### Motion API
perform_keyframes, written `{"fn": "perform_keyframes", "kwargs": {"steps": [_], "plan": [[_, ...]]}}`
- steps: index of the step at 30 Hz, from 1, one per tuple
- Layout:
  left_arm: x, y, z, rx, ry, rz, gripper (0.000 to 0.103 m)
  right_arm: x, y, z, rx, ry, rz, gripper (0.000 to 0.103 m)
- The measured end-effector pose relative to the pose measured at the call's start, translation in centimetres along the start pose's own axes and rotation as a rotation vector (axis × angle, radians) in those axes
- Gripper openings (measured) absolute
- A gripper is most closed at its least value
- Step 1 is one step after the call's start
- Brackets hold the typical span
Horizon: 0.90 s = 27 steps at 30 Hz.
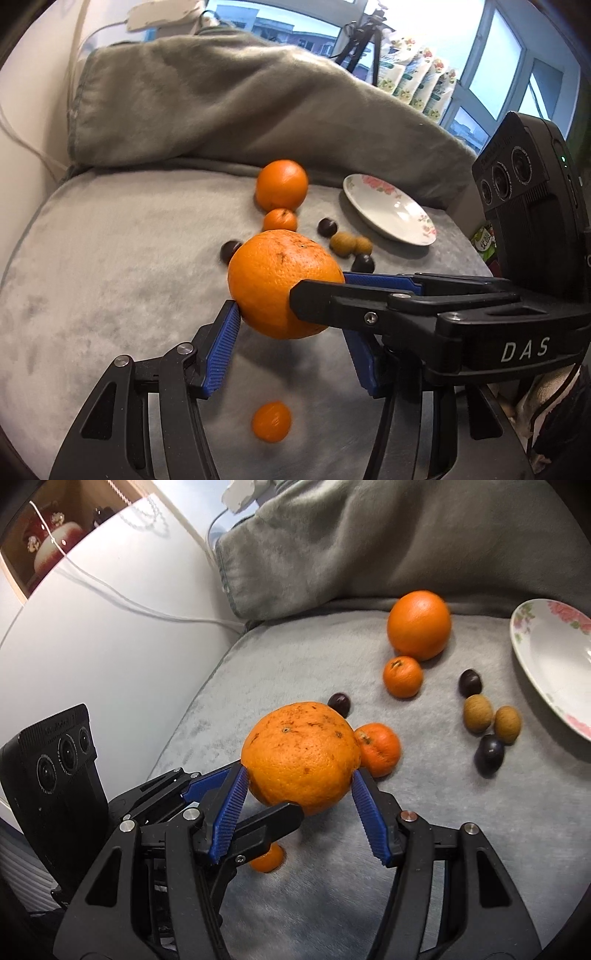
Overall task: Organize fruits
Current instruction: 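Close the right gripper on the large orange and lift it, then carry the large orange onto the white floral plate and open the right gripper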
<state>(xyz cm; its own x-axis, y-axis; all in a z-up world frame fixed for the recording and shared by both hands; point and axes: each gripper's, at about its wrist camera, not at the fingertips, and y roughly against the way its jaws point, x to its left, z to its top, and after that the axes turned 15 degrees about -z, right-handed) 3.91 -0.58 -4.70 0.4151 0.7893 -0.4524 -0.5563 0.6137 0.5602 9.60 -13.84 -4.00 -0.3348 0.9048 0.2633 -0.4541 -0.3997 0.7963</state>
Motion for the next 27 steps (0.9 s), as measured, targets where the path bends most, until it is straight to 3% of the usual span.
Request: {"fn": "perform_keyframes", "kwargs": {"steps": [15, 27], "plan": [[-5.7, -5.9, 4.5, 0.032, -0.155, -0.095, 0.055, -7.5, 4.8, 1.7, -0.107, -0.095, -0.107, 0.062], [-9.1, -11.9, 7.2, 0.089, -0.210, -0.138, 0.056, -14.3, 6.4, 2.8, -0.141, -0.173, -0.179, 0.062]]}}
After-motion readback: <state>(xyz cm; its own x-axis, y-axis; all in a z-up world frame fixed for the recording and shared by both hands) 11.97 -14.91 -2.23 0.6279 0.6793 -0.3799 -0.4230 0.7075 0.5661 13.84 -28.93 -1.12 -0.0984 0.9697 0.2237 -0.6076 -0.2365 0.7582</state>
